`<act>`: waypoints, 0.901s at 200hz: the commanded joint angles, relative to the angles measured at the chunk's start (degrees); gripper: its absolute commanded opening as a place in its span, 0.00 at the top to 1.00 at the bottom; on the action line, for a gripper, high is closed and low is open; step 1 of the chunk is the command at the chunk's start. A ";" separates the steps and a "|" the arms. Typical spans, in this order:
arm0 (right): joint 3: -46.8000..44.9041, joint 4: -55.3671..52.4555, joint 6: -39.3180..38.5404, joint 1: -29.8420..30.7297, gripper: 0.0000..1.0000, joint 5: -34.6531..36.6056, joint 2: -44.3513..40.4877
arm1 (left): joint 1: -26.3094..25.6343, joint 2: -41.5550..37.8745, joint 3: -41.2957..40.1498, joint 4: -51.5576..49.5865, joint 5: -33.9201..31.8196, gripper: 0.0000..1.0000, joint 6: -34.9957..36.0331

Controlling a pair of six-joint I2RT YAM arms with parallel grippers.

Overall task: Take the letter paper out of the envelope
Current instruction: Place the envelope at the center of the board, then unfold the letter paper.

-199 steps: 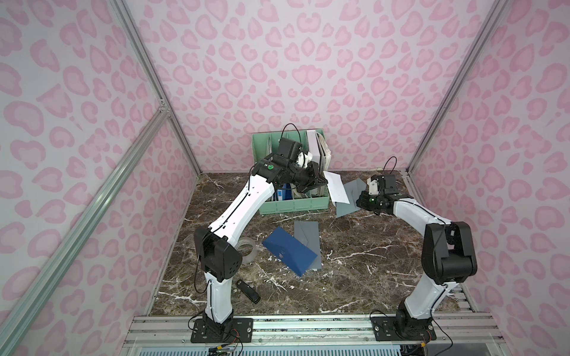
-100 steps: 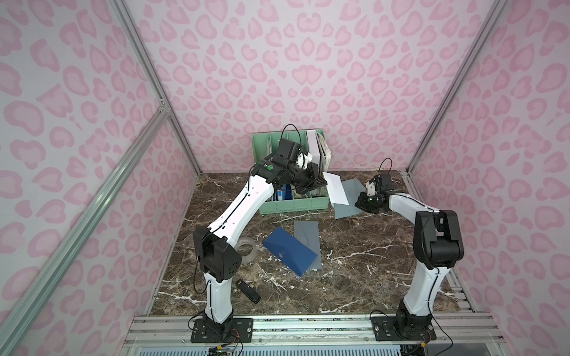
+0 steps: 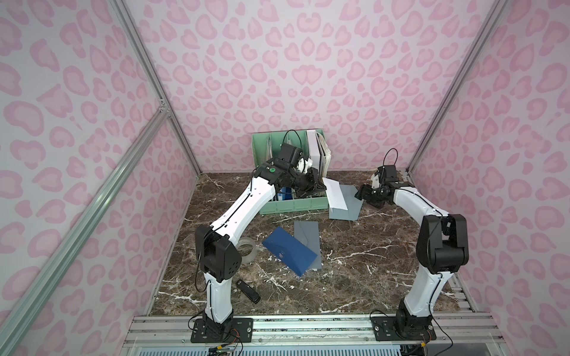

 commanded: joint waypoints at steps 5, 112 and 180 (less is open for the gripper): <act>0.70 -2.06 1.70 -0.12 0.30 0.65 -4.82 | 0.15 -0.64 -0.17 0.63 0.18 1.00 0.66; -21.94 42.73 34.43 -0.15 0.21 -43.52 -26.08 | 5.16 -1.10 1.04 8.49 6.87 1.00 -6.23; -16.44 31.59 27.79 5.25 0.27 -40.56 -23.70 | 5.16 -0.41 1.59 12.48 7.65 1.00 -9.88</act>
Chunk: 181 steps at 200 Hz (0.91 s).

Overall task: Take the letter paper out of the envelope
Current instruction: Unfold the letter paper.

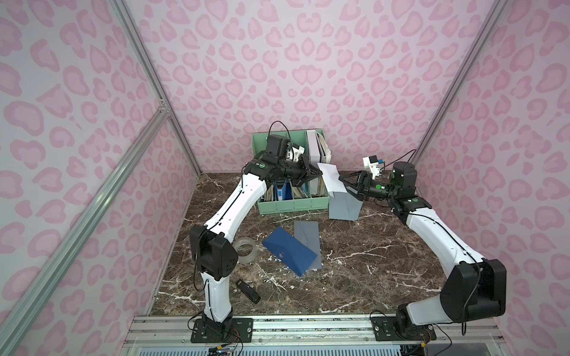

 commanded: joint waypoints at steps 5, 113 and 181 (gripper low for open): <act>-0.29 -0.23 0.03 -0.03 0.27 0.18 -0.05 | 0.03 0.00 0.81 2.36 0.83 1.00 -1.09; 2.10 1.40 2.49 0.74 0.69 0.37 2.03 | -0.65 1.23 0.68 2.52 0.90 1.00 -1.24; 15.53 -23.30 -18.71 1.63 1.00 16.16 1.43 | -0.78 0.83 0.85 -3.58 -2.22 0.50 0.59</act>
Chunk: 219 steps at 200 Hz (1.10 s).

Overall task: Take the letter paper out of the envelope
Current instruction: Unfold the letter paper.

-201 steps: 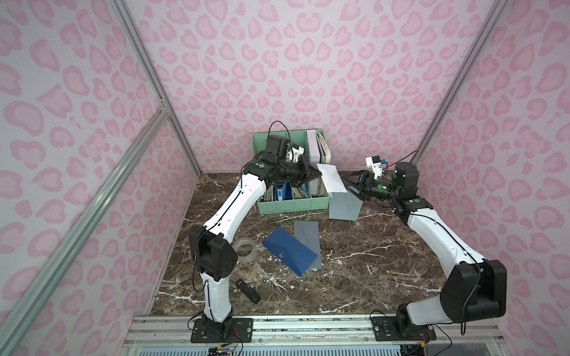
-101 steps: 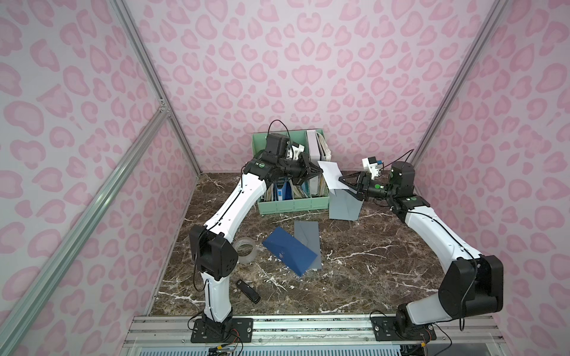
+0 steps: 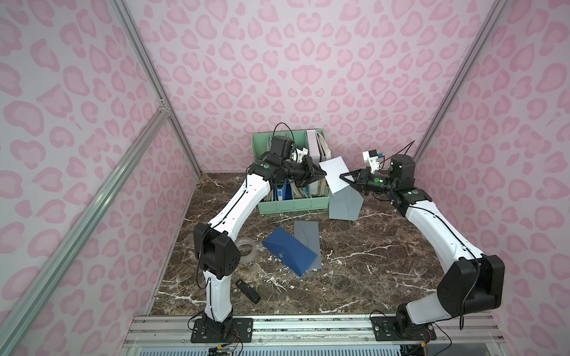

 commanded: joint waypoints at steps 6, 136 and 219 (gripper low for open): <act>6.88 -15.77 -17.59 1.06 1.00 13.49 -1.17 | 0.72 -0.99 0.60 -4.97 -2.87 0.46 2.38; -17.91 8.25 -76.29 32.44 1.00 71.73 -18.14 | 6.28 5.53 21.78 -38.39 -5.32 0.22 6.59; -19.83 9.62 -83.43 35.34 1.00 66.85 -18.59 | 5.40 3.09 13.70 -30.21 -0.34 0.09 5.09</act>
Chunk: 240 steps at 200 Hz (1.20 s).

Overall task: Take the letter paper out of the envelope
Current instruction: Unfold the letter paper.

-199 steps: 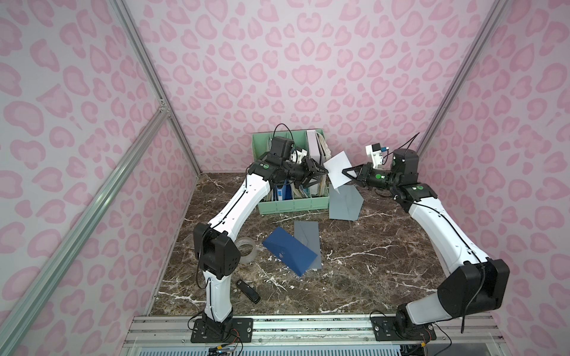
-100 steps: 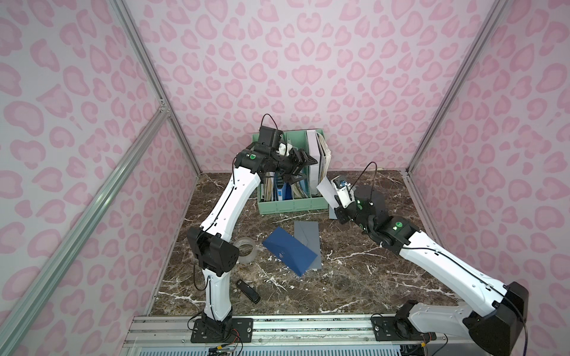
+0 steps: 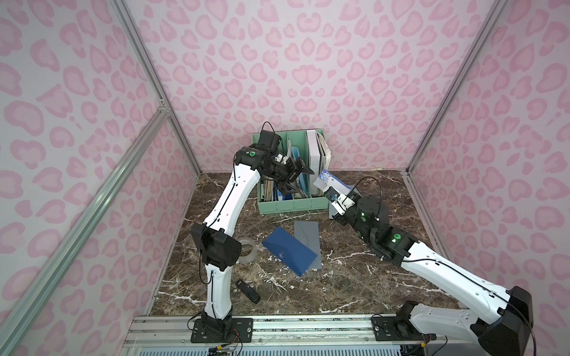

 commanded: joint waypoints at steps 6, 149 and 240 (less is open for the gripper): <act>0.21 1.48 -2.43 0.98 1.00 -1.97 0.10 | -0.02 -1.93 -3.35 4.29 1.97 0.10 -0.05; 1.89 3.64 -4.18 2.52 1.00 -1.23 0.63 | -2.35 -3.92 -15.64 17.03 7.23 0.53 -6.20; -0.25 -0.50 -5.03 6.54 1.00 -0.17 -2.23 | -1.53 -5.58 -19.96 30.41 6.49 1.00 -13.71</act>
